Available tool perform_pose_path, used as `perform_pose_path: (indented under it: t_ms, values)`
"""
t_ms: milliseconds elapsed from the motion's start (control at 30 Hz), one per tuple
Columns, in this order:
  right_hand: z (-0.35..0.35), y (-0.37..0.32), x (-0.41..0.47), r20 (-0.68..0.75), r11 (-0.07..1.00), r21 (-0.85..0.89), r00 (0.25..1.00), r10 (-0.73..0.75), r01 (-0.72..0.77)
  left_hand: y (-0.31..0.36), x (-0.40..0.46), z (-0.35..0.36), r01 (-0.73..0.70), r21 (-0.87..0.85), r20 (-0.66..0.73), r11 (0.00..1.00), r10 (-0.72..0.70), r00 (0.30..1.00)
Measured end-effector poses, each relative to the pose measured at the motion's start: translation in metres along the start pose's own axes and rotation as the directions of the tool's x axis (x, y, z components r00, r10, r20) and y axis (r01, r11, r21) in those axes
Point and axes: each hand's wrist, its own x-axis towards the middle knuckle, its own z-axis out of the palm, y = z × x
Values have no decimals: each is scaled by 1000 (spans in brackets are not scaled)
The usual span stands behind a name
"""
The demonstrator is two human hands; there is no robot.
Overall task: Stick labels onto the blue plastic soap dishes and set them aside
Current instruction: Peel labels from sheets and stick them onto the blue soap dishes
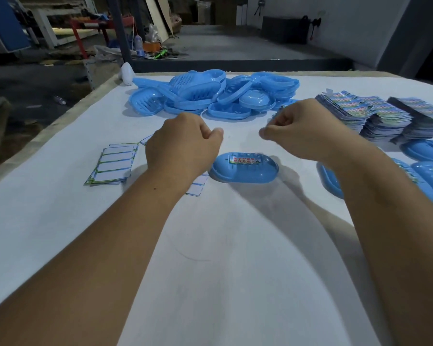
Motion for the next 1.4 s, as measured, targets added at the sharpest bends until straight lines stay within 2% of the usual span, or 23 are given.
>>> perform_pose_path:
  t_ms: [67,167,267,433,600,733,933,1400]
  values:
    - [2,-6,-6,83,993,50,990,-115,111,-2,1,0,-1,14,-15,1000,1,1000]
    - [13,-19,-19,303,969,41,921,-246,245,-3,0,1,-23,22,-17,999,24,1000]
    - [25,-24,-25,361,954,-7,890,-278,300,-3,-1,3,-40,2,-29,999,40,999]
    - [28,-25,-27,347,951,-110,908,-236,289,-3,-1,2,-51,8,-38,999,52,998]
    - [15,-17,-28,321,943,-313,947,-9,115,-4,-1,2,-43,23,-29,999,44,999]
    - [5,-4,-36,225,906,-423,971,74,29,-5,-3,1,-57,19,-13,998,57,998]
    - [-5,10,-49,59,906,-410,988,144,-108,-4,-6,-1,-75,30,1,997,75,997]
    - [-16,32,-43,82,932,-308,971,226,-191,-1,-9,-4,-73,22,37,997,73,997]
